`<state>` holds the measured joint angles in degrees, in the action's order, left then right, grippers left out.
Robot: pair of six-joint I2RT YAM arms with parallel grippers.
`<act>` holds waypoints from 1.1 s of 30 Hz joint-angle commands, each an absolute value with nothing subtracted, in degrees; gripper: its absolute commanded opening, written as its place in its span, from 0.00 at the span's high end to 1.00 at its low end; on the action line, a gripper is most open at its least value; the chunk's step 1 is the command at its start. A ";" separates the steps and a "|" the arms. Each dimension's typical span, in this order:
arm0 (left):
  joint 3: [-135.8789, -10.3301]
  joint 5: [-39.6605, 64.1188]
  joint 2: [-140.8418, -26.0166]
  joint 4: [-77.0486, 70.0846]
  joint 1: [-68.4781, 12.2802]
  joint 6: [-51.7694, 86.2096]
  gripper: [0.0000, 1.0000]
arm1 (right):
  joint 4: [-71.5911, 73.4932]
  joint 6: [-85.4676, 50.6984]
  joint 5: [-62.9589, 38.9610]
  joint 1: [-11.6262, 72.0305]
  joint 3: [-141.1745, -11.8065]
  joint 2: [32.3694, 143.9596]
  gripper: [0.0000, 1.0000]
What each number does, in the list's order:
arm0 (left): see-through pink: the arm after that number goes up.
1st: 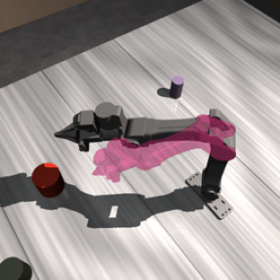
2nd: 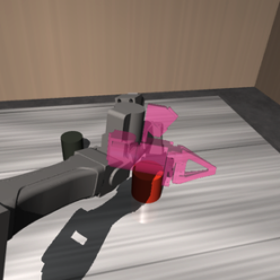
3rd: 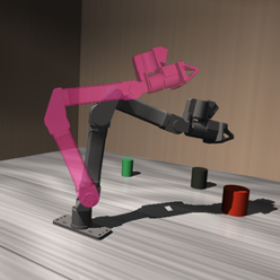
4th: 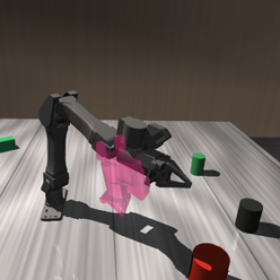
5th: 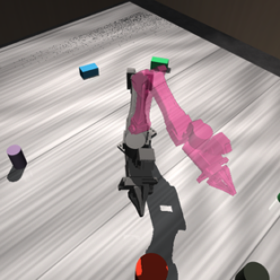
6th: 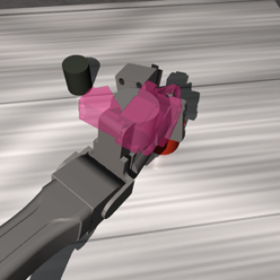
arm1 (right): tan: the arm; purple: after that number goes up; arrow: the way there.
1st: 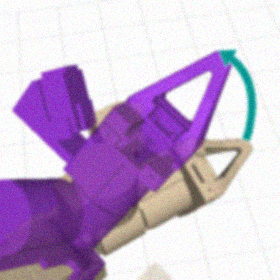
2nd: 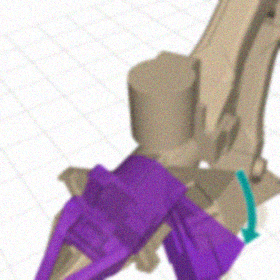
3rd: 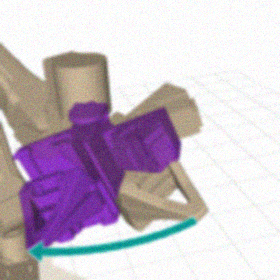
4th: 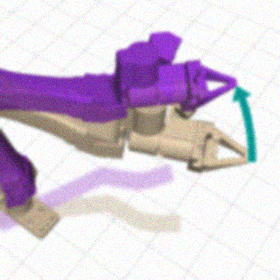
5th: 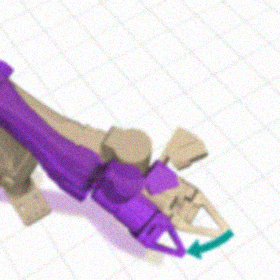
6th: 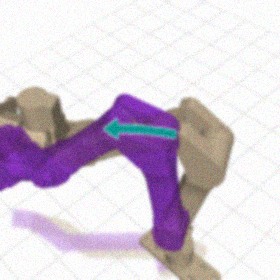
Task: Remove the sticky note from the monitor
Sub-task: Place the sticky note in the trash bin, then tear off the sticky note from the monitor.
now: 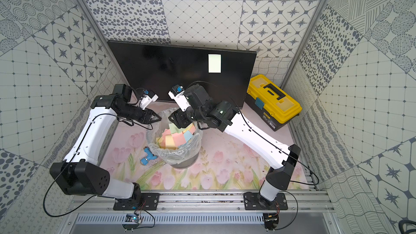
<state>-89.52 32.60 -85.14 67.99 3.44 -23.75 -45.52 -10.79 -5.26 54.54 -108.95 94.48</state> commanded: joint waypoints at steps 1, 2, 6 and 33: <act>-90.08 32.52 -85.80 68.86 3.28 -25.57 0.67 | -40.35 -16.27 -1.53 51.45 -110.28 90.32 0.36; -90.04 32.54 -85.86 68.90 3.32 -25.55 0.67 | -39.13 -18.23 -1.59 50.23 -109.22 89.38 0.36; -90.04 32.55 -85.88 68.82 3.22 -25.49 0.67 | -29.10 -27.53 -5.54 43.29 -98.54 83.55 0.37; -90.19 32.70 -85.85 68.82 3.26 -25.40 0.67 | -11.39 -44.97 -16.55 25.19 -84.96 73.63 0.44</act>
<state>-89.52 32.60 -85.62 67.99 3.44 -23.75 -15.05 -43.40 -15.59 26.02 -83.66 75.13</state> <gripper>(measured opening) 0.332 0.565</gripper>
